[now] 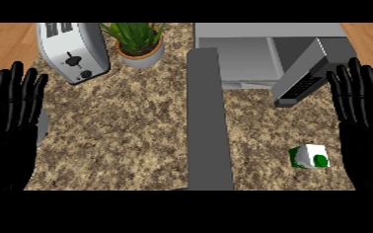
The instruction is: Pick up the milk, place it into the microwave and close the microwave
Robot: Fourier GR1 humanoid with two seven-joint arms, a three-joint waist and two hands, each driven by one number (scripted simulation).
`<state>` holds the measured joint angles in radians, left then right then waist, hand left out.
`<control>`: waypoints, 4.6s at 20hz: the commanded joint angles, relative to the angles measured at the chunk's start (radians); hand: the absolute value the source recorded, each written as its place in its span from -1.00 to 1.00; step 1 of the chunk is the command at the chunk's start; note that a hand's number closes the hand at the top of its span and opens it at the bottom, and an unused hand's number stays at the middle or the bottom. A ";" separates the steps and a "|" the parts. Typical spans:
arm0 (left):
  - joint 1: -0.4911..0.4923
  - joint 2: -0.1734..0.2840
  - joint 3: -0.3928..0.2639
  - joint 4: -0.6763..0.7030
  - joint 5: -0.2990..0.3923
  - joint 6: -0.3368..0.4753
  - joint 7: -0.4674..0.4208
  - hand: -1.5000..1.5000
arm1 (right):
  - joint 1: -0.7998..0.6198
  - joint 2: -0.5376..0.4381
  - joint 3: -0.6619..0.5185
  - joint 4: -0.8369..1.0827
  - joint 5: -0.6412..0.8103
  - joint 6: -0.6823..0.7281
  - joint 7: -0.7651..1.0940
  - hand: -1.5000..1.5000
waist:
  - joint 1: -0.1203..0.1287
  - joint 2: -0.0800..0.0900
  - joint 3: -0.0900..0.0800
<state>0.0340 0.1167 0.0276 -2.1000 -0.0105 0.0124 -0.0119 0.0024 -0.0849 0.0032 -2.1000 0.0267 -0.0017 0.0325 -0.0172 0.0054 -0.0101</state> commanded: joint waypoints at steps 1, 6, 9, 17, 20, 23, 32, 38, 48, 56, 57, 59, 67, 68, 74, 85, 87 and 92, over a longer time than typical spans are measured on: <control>-0.044 0.027 0.043 -0.006 0.052 -0.031 0.056 -1.00 | 0.062 -0.038 -0.045 -0.060 -0.077 0.064 0.031 -1.00 | 0.014 -0.006 0.010; -0.028 -0.008 -0.007 0.115 0.001 -0.045 -0.093 -1.00 | 0.192 -0.063 -0.049 -0.174 -0.261 0.210 -0.043 -1.00 | 0.004 -0.007 0.010; 0.036 -0.040 0.026 0.063 0.177 -0.071 0.025 -1.00 | 0.238 -0.063 0.062 -0.135 -0.415 0.325 0.007 -1.00 | 0.013 -0.010 0.011; 0.134 -0.012 0.092 0.031 0.259 -0.149 -0.012 -1.00 | 0.413 -0.095 -0.053 -0.273 -0.551 0.402 0.007 -1.00 | 0.015 -0.007 0.010; 0.169 -0.051 0.055 0.042 0.224 -0.156 -0.061 -1.00 | 0.374 -0.009 0.026 -0.197 -0.365 0.369 -0.043 -1.00 | 0.017 -0.007 0.010; 0.225 -0.018 0.094 -0.042 0.270 -0.183 -0.024 -1.00 | 0.460 -0.021 -0.037 -0.275 -0.367 0.355 -0.033 -1.00 | 0.016 -0.008 0.010; 0.281 -0.033 0.100 -0.063 0.281 -0.234 -0.054 -1.00 | 0.318 0.015 -0.105 0.048 -0.251 0.367 -0.159 -1.00 | 0.023 -0.006 0.010; 0.335 -0.076 0.092 0.008 0.238 -0.281 -0.152 -1.00 | 0.307 -0.012 -0.184 0.159 -0.259 0.395 -0.189 -1.00 | 0.021 -0.006 0.010; 0.339 -0.072 0.145 -0.035 0.282 -0.308 -0.111 -1.00 | 0.250 -0.055 -0.312 0.476 -0.187 0.449 -0.436 -1.00 | 0.020 -0.006 0.010; 0.447 -0.114 0.046 -0.167 0.231 -0.277 -0.101 -1.00 | 0.285 -0.098 -0.351 0.558 -0.167 0.506 -0.504 -1.00 | 0.020 -0.007 0.010; 0.391 -0.074 0.159 -0.074 0.317 -0.361 -0.101 -1.00 | 0.209 -0.133 -0.354 0.717 -0.108 0.517 -0.588 -1.00 | 0.022 -0.006 0.010; 0.338 -0.089 0.144 -0.065 0.278 -0.330 -0.076 -1.00 | 0.191 -0.104 -0.330 0.733 -0.070 0.488 -0.615 -1.00 | 0.019 -0.006 0.010; 0.443 -0.116 0.125 -0.131 0.292 -0.369 -0.101 -1.00 | 0.066 -0.163 -0.310 1.036 0.039 0.455 -0.857 -1.00 | 0.025 -0.006 0.011; 0.384 -0.101 0.141 -0.152 0.300 -0.343 -0.027 -1.00 | 0.099 -0.128 -0.298 0.915 -0.002 0.446 -0.774 -1.00 | 0.020 -0.006 0.010; 0.380 -0.116 0.121 -0.077 0.236 -0.352 -0.126 -1.00 | -0.035 -0.175 -0.316 1.235 0.055 0.372 -0.933 -1.00 | 0.024 -0.005 0.011; 0.337 -0.116 0.163 -0.102 0.276 -0.335 -0.047 -1.00 | -0.158 -0.296 -0.369 1.605 0.099 0.252 -1.101 -1.00 | 0.024 -0.004 0.011; 0.399 -0.116 0.124 -0.136 0.274 -0.344 -0.062 -1.00 | -0.177 -0.278 -0.356 1.651 0.092 0.316 -1.122 -1.00 | 0.030 -0.004 0.012; 0.394 -0.103 0.169 -0.095 0.305 -0.384 -0.067 -1.00 | -0.169 -0.255 -0.218 1.594 0.117 0.571 -1.095 -1.00 | 0.033 -0.006 0.013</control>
<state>0.4160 0.0121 0.1948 -2.2056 0.2945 -0.3579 -0.0693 -0.1781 -0.3543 -0.2833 -0.5097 0.1318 0.3140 -0.9507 0.0167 0.0024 0.0029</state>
